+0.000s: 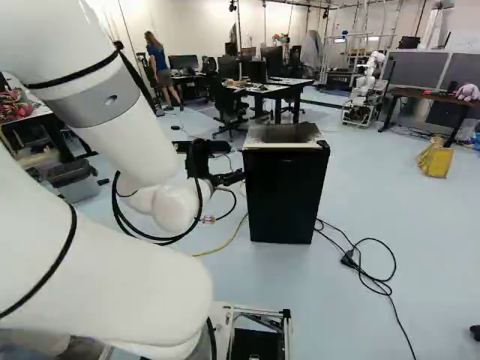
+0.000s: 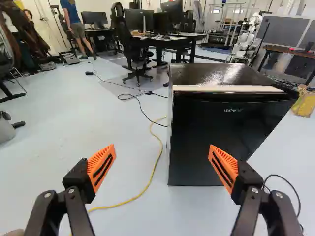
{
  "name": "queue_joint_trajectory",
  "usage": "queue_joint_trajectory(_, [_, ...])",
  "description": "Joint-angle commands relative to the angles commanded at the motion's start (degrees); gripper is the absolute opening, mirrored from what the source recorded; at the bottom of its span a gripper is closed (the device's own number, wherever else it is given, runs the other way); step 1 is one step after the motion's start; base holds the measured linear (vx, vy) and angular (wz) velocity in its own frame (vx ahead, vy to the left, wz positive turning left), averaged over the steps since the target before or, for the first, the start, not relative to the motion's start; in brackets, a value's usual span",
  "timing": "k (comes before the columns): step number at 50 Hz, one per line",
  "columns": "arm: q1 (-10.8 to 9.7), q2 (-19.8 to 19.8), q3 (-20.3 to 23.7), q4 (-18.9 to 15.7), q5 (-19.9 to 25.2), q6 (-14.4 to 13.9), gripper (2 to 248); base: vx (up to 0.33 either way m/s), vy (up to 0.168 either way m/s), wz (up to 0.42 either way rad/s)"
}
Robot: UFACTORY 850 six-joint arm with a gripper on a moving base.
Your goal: Grab a drink from the fridge
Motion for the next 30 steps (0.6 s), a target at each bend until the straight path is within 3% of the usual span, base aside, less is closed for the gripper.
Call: queue_joint_trajectory(30, [0.0,0.0,0.0,0.0,0.0,0.0,247,0.061,-0.005,-0.031])
